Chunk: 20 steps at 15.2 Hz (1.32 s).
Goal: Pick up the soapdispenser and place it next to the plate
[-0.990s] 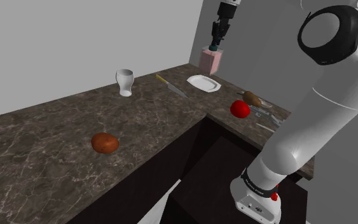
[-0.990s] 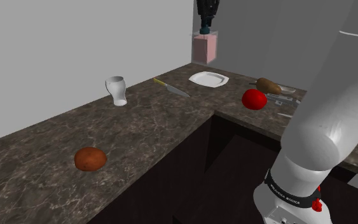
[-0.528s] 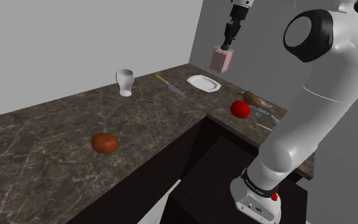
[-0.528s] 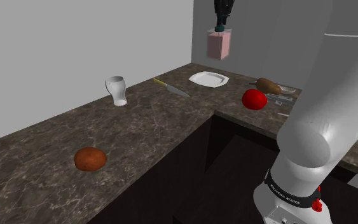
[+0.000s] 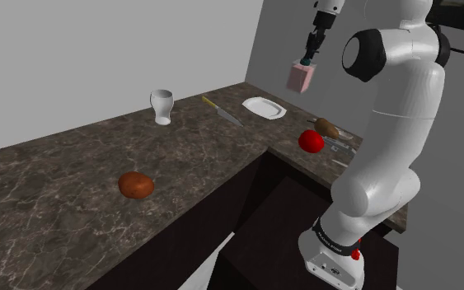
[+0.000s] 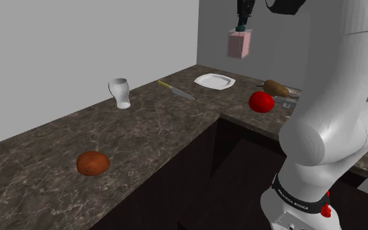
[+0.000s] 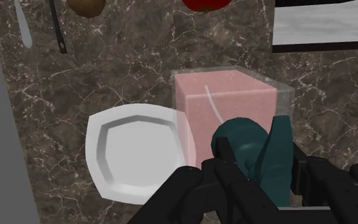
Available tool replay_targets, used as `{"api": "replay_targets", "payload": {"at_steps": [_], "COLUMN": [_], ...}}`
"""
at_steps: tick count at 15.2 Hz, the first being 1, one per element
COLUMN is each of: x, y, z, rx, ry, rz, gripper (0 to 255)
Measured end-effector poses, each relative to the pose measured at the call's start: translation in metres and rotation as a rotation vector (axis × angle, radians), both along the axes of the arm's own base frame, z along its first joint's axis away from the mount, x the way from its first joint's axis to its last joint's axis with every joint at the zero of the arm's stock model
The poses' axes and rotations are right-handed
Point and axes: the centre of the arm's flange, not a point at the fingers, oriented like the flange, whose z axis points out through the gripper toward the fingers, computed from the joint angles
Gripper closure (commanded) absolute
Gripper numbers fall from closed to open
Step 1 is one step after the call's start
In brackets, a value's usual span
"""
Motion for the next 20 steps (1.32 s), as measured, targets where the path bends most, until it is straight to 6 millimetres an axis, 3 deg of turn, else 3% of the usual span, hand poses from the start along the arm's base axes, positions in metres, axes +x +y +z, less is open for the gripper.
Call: {"api": "replay_targets", "payload": {"at_steps": [20], "x": [-0.001], "y": [-0.007], "z": [-0.103], "rx": [0.000], "ry": [0.000], "rz": [0.003], "gripper": [255]}}
